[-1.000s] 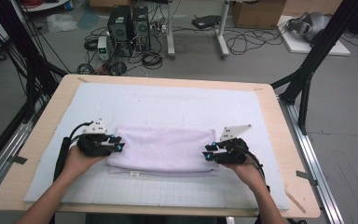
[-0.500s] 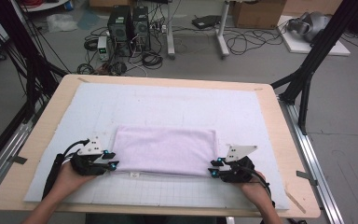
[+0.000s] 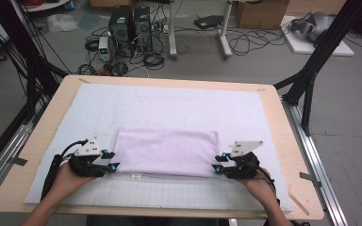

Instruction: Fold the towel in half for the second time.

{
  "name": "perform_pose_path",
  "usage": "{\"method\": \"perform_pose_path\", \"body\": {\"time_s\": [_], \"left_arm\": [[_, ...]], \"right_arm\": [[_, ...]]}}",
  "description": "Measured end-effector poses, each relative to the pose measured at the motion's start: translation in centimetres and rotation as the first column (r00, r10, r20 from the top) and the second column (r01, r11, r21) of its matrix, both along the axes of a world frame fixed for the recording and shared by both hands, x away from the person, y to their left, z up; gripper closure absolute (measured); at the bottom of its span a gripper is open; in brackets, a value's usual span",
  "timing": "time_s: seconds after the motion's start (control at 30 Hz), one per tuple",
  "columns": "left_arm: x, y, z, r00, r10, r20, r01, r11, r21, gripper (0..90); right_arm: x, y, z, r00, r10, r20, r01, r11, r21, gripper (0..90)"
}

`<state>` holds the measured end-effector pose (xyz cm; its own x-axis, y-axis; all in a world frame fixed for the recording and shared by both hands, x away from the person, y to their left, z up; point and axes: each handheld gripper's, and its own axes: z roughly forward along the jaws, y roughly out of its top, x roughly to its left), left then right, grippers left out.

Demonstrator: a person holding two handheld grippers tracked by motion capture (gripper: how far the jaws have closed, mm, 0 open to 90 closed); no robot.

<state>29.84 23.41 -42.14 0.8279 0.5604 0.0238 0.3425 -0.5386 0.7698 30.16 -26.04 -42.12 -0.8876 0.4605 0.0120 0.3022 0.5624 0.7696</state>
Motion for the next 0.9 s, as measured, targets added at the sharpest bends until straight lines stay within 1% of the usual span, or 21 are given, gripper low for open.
{"method": "perform_pose_path", "body": {"time_s": [0.1, 0.17, 0.2, 0.23, 0.3, 0.33, 0.37, 0.4, 0.43, 0.47, 0.5, 0.53, 0.57, 0.6, 0.63, 0.67, 0.7, 0.8, 0.83, 0.87, 0.9], "left_arm": [[2.2, -0.5, 0.8, 0.9994, 0.03, 0.015, -0.03, 0.9994, -0.014, 58.8], [3.8, -1.3, 1.0, 0.9989, 0.04, 0.025, -0.039, 0.9986, -0.035, 62.6], [4.4, -1.8, 0.9, 0.9989, 0.041, 0.02, -0.04, 0.9982, -0.045, 63.5], [5.0, -2.4, 0.9, 0.999, 0.041, 0.018, -0.041, 0.9982, -0.044, 65.1], [5.8, -3.4, 0.7, 0.9986, 0.046, 0.026, -0.045, 0.9984, -0.034, 66.0], [6.3, -3.9, 0.4, 0.9985, 0.049, 0.025, -0.048, 0.9983, -0.032, 66.8], [6.8, -4.2, 0.1, 0.9981, 0.056, 0.028, -0.055, 0.998, -0.031, 67.8], [7.2, -4.4, -0.2, 0.9974, 0.07, 0.017, -0.069, 0.9975, -0.01, 69.2], [7.6, -4.5, -0.4, 0.9969, 0.078, 0.011, -0.078, 0.9969, 0.007, 69.5], [8.0, -4.5, -0.7, 0.996, 0.09, 0.001, -0.09, 0.9959, 0.008, 69.5], [8.3, -4.4, -1.1, 0.9947, 0.103, -0.008, -0.103, 0.9943, 0.029, 69.5], [8.5, -4.3, -1.4, 0.9934, 0.113, -0.016, -0.113, 0.9929, 0.038, 69.4], [8.7, -4.0, -1.5, 0.9932, 0.113, -0.03, -0.112, 0.9933, 0.029, 69.3], [8.7, -3.9, -1.5, 0.992, 0.121, -0.036, -0.12, 0.9925, 0.022, 69.1], [8.7, -3.9, -1.4, 0.992, 0.123, -0.028, -0.122, 0.992, 0.033, 68.7], [8.7, -3.8, -1.5, 0.9921, 0.122, -0.028, -0.121, 0.9919, 0.036, 68.3], [8.7, -3.7, -1.4, 0.992, 0.123, -0.03, -0.121, 0.9919, 0.037, 68.0], [8.7, -3.5, -1.4, 0.9912, 0.127, -0.038, -0.126, 0.9917, 0.027, 66.4], [8.7, -3.5, -1.3, 0.991, 0.131, -0.03, -0.13, 0.9911, 0.028, 65.7], [8.7, -3.5, -1.2, 0.9907, 0.134, -0.024, -0.134, 0.9908, 0.02, 64.3], [8.8, -3.3, -1.1, 0.99, 0.14, -0.021, -0.139, 0.9902, 0.009, 63.3]], "right_arm": [[1.9, 0.4, 0.8, 0.9997, -0.018, 0.015, 0.018, 0.9998, -0.004, 62.1], [3.7, 0.9, 1.1, 0.9995, -0.03, 0.013, 0.03, 0.9994, 0.017, 62.3], [4.6, 1.3, 1.1, 0.9992, -0.039, 0.006, 0.039, 0.999, 0.024, 62.4], [5.4, 1.7, 1.0, 0.9991, -0.042, 0.004, 0.042, 0.9986, 0.032, 62.9], [6.8, 2.9, 0.7, 0.9987, -0.047, -0.017, 0.048, 0.9975, 0.052, 63.4], [7.3, 3.5, 0.6, 0.9988, -0.046, -0.015, 0.047, 0.9977, 0.05, 63.9], [8.1, 4.4, 0.4, 0.9989, -0.041, -0.022, 0.042, 0.9983, 0.04, 64.4], [8.7, 5.0, 0.2, 0.999, -0.043, -0.009, 0.043, 0.9985, 0.035, 65.6], [9.2, 5.4, 0.0, 0.9986, -0.052, -0.014, 0.052, 0.9983, 0.027, 66.2], [9.6, 5.6, -0.2, 0.9983, -0.055, -0.021, 0.055, 0.9983, 0.021, 66.5], [10.0, 5.8, -0.6, 0.9973, -0.064, -0.037, 0.064, 0.9979, 0.009, 66.7], [10.4, 5.8, -0.9, 0.996, -0.076, -0.046, 0.076, 0.997, -0.016, 67.3], [10.6, 5.7, -1.2, 0.9954, -0.083, -0.048, 0.081, 0.9963, -0.028, 68.0], [10.7, 5.6, -1.4, 0.9944, -0.088, -0.059, 0.086, 0.9955, -0.041, 68.0], [10.8, 5.3, -1.6, 0.993, -0.095, -0.07, 0.092, 0.9948, -0.042, 68.0], [10.8, 5.0, -1.6, 0.9928, -0.096, -0.072, 0.093, 0.9949, -0.037, 68.3], [10.7, 4.6, -1.6, 0.9928, -0.1, -0.066, 0.097, 0.9943, -0.045, 68.3], [10.6, 3.3, -1.7, 0.9896, -0.125, -0.071, 0.123, 0.9919, -0.031, 68.3], [10.5, 3.1, -1.8, 0.9889, -0.13, -0.072, 0.128, 0.9914, -0.026, 68.0], [10.4, 2.9, -1.7, 0.9875, -0.135, -0.082, 0.134, 0.9908, -0.021, 67.1], [10.3, 2.9, -1.6, 0.9887, -0.132, -0.071, 0.131, 0.9912, -0.021, 66.5]]}}
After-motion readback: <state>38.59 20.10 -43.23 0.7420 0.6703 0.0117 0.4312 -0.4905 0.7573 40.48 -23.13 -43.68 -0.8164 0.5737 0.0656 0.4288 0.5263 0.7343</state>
